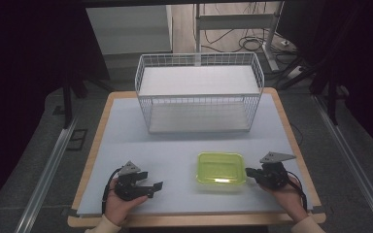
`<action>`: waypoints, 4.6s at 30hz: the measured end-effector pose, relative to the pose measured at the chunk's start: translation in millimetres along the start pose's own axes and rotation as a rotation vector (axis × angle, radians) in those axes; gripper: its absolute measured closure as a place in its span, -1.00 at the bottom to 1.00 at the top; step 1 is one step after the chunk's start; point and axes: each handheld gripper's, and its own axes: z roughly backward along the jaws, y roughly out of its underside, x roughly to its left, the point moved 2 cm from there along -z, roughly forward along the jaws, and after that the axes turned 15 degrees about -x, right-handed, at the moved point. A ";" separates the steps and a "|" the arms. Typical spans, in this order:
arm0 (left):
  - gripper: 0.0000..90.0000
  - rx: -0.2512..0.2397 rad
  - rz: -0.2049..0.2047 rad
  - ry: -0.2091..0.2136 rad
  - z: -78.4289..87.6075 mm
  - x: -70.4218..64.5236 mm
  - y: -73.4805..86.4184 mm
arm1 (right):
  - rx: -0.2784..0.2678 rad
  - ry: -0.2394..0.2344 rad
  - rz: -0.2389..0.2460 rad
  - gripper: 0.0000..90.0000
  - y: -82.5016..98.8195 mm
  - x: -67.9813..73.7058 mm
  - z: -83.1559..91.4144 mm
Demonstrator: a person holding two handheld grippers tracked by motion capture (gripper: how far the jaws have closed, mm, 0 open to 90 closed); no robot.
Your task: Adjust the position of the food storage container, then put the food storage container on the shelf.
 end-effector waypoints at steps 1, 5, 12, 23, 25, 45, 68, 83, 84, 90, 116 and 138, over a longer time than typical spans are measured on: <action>-0.55 0.000 0.000 0.000 0.0 0.0 0.0 | 0.000 0.000 0.000 1.00 0.0 0.0 0.0; -0.55 0.003 0.000 -0.001 -0.5 -0.4 0.3 | 0.006 -0.003 0.004 1.00 0.3 0.0 -4.1; -0.55 0.011 0.000 -0.004 -0.6 -0.4 0.5 | 0.009 -0.009 0.015 1.00 -1.5 1.2 -12.9; -0.55 0.014 0.003 -0.004 -0.7 -0.4 0.8 | 0.023 -0.010 0.037 1.00 -3.7 4.4 -23.0; -0.55 0.014 0.003 -0.004 -0.7 -0.4 0.8 | 0.023 -0.011 0.038 1.00 -4.4 4.7 -23.7; -0.55 0.008 0.011 -0.002 1.0 0.8 0.2 | 0.039 -0.027 0.123 1.00 -18.6 27.3 -53.4; -0.55 0.004 0.021 -0.004 2.4 3.0 0.2 | 0.022 -0.015 0.119 1.00 -20.3 28.2 -47.8; -0.55 -0.007 0.047 -0.002 2.6 2.4 -1.1 | -0.048 -0.020 0.028 0.98 -11.5 12.0 -7.3; -0.54 -0.007 0.047 -0.002 2.6 2.4 -1.1 | -0.048 -0.020 0.028 0.98 -11.5 12.0 -7.3; -0.50 -0.015 0.086 0.014 5.5 3.5 -4.3 | -0.060 -0.021 0.007 0.55 -10.6 11.2 -9.2; -0.43 -0.045 0.205 0.095 -1.0 -10.8 -35.2 | -0.127 -0.152 -0.155 -0.30 -24.6 15.8 -8.2; -0.42 -0.016 0.289 0.126 -26.5 -14.2 -44.0 | -0.098 -0.182 -0.256 -0.08 -31.7 11.5 -20.0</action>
